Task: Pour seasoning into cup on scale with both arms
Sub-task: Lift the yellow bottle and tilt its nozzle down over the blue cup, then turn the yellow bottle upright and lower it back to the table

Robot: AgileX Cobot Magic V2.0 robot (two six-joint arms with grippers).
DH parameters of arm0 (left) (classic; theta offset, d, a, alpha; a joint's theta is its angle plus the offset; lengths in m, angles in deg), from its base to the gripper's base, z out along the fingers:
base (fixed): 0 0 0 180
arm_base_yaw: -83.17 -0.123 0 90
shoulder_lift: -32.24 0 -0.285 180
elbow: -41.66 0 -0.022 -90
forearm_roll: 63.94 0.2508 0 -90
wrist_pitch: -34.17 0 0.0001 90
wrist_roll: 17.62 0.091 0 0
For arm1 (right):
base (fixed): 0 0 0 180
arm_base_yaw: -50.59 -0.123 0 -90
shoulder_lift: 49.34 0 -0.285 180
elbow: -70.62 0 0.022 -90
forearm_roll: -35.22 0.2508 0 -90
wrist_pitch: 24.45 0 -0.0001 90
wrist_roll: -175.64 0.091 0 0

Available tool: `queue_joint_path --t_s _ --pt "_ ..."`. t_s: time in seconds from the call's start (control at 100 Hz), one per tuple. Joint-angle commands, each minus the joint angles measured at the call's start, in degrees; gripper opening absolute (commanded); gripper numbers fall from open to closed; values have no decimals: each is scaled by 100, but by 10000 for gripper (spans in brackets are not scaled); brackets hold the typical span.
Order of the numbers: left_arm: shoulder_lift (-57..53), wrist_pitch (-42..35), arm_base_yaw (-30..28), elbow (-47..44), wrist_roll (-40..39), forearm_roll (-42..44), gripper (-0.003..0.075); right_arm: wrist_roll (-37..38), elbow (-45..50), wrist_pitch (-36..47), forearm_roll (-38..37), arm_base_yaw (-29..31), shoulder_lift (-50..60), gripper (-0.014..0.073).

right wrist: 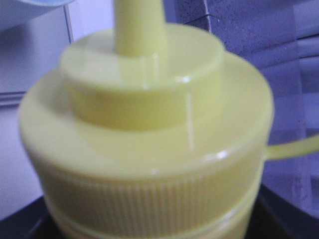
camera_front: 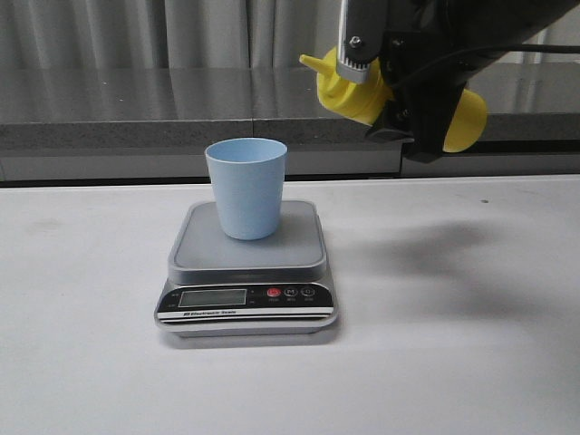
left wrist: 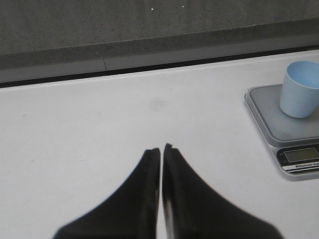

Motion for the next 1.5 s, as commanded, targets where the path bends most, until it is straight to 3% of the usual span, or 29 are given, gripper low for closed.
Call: queue_joint_path --t_s 0.0,0.63,0.95,1.25,1.34,1.49 --pt "61 -385 -7 137 -58 25 11 184 -382 -15 -643 -133 261 66" --pt "61 -385 -7 137 -58 25 11 974 -980 -1806 -4157 -1114 -342 66" --pt "61 -385 -7 137 -58 25 11 2105 -980 -2446 -5921 -1268 -436 66" --pt "61 -385 -7 137 -58 25 11 2118 -980 -2698 -6206 -1268 -436 66" --pt "61 -385 -7 137 -58 25 11 2286 -980 -2712 -5813 -1268 -408 66" --pt "61 -385 -7 137 -58 25 11 2901 -980 -2595 -4529 -1223 -189 66"
